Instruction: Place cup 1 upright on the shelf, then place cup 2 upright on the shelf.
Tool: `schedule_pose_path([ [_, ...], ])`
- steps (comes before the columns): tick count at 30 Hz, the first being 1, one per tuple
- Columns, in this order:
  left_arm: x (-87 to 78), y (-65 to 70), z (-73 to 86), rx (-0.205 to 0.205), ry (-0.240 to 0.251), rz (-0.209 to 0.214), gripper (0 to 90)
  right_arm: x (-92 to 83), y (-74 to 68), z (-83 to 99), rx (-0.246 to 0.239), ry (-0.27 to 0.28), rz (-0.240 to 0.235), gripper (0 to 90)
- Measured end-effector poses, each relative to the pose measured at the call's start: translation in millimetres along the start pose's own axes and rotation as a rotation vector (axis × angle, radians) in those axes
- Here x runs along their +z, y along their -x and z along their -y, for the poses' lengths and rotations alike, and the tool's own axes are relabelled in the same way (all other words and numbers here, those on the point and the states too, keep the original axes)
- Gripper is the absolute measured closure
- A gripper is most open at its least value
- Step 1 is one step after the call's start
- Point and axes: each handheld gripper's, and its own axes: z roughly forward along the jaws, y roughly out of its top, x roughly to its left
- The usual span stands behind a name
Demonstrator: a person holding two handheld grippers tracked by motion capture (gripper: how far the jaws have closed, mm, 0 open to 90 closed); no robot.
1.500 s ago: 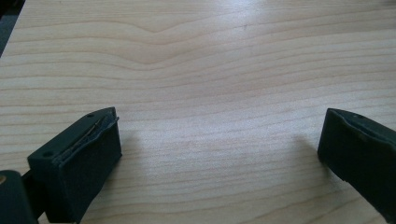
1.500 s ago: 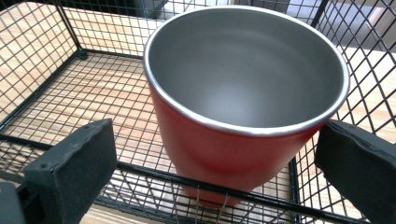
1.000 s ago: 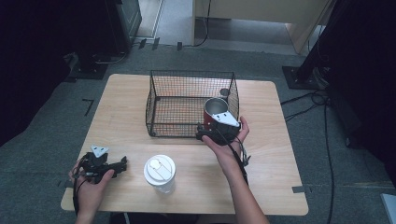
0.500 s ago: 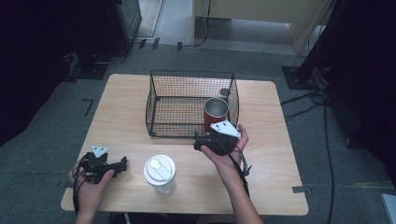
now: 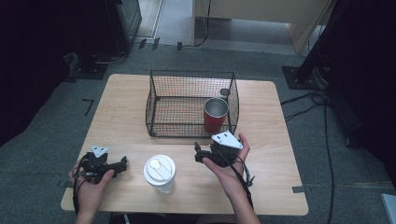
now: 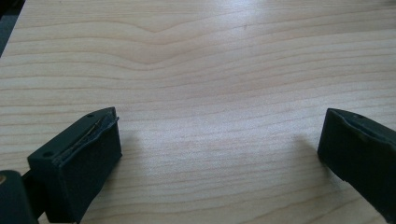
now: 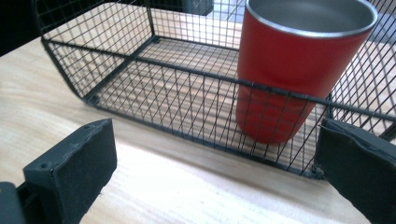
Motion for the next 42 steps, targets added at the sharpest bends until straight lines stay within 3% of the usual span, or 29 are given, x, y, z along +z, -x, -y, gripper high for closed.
schedule_pose_path([
  [14,0.0,0.0,0.0,0.0,0.0,0.0,0.0,-20.2,-10.5,23.5,-0.021,0.002,-0.066,0.0],
  [28,0.0,0.0,0.0,0.0,0.0,0.0,0.0,-24.3,-28.0,47.7,-0.043,-0.023,-0.144,0.0],
  [42,0.0,0.0,0.0,0.0,0.0,0.0,0.0,-27.6,-36.4,57.0,-0.08,-0.021,-0.268,0.0],
])
